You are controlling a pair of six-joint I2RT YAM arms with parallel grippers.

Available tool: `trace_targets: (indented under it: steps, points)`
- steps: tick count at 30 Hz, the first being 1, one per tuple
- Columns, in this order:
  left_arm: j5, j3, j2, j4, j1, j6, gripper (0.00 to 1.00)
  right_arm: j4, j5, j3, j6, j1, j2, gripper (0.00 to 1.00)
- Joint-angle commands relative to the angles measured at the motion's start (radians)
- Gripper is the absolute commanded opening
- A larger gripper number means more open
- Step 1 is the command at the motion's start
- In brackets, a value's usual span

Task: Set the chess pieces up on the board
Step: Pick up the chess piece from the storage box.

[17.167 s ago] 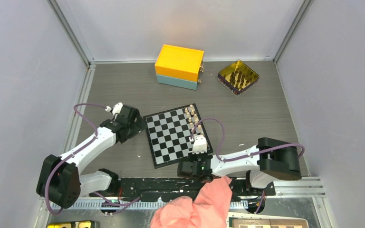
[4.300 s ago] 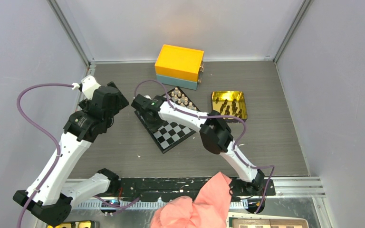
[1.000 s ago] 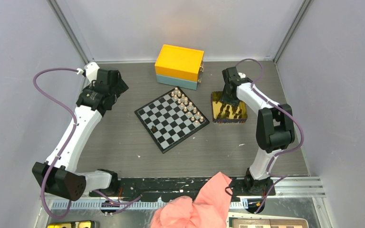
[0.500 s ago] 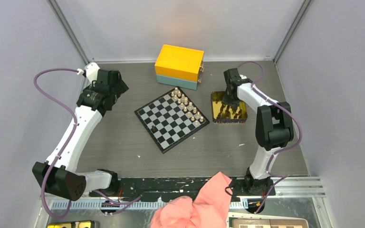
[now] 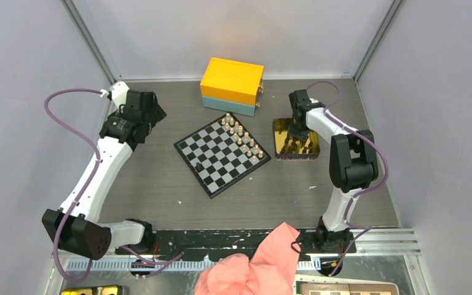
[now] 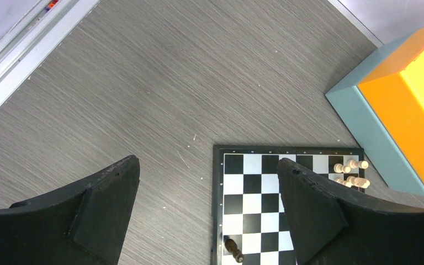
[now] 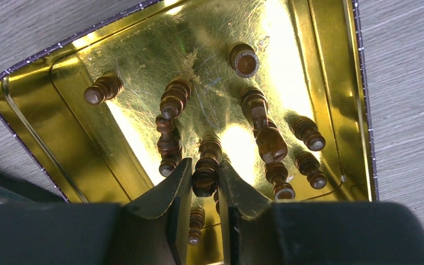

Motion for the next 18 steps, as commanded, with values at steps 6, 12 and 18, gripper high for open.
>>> trace_targets:
  steps: [6,12,18]
  points:
    - [-0.021,0.009,-0.013,0.045,0.007,0.017,0.95,0.011,0.009,0.041,0.003,-0.005,-0.027,0.01]
    - [-0.018,0.007,-0.015,0.046,0.007,0.014,0.95,0.01,0.009,0.056,0.002,-0.006,-0.055,0.01]
    - [-0.016,-0.002,-0.028,0.045,0.007,0.01,0.95,0.038,0.01,0.037,0.006,-0.006,-0.085,0.01]
